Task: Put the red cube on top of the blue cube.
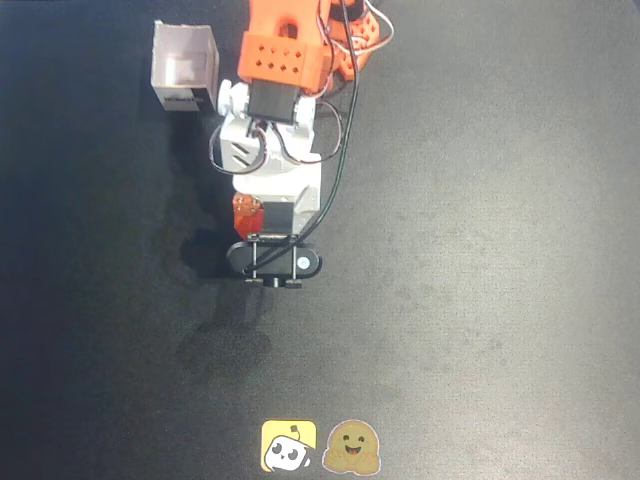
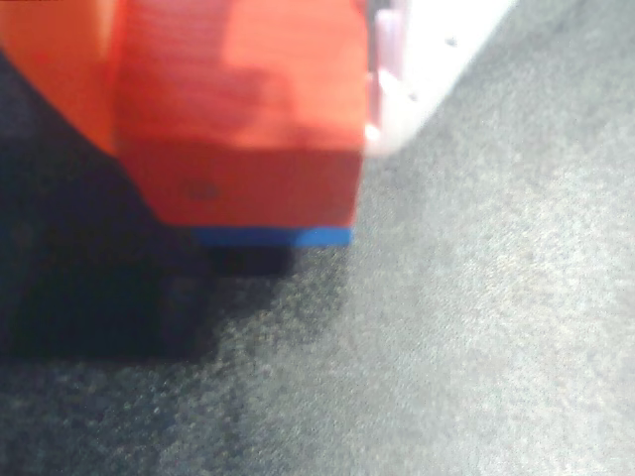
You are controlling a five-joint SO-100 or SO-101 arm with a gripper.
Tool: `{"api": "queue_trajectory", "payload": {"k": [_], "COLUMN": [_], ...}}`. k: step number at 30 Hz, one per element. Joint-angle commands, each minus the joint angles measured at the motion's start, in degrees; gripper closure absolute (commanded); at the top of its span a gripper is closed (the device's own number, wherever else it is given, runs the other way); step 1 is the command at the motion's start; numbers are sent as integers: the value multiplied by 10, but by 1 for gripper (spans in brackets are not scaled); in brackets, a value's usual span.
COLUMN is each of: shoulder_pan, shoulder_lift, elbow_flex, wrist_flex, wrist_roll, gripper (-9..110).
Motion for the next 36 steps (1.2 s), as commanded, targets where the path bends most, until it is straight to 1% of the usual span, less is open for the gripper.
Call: {"api": "queue_trajectory", "payload": {"k": [1,14,16,23,30,36], "shoulder_pan": [4,4,4,2,2,4], "shoulder_lift": [-1,13,21,48,65,119], "elbow_flex": [1,6,6,-9,-65,-102], "wrist_flex": [-4,3,6,25,91,156], "wrist_roll": [11,22,24,31,33,36], "gripper": [85,85,81,80,80,80]}}
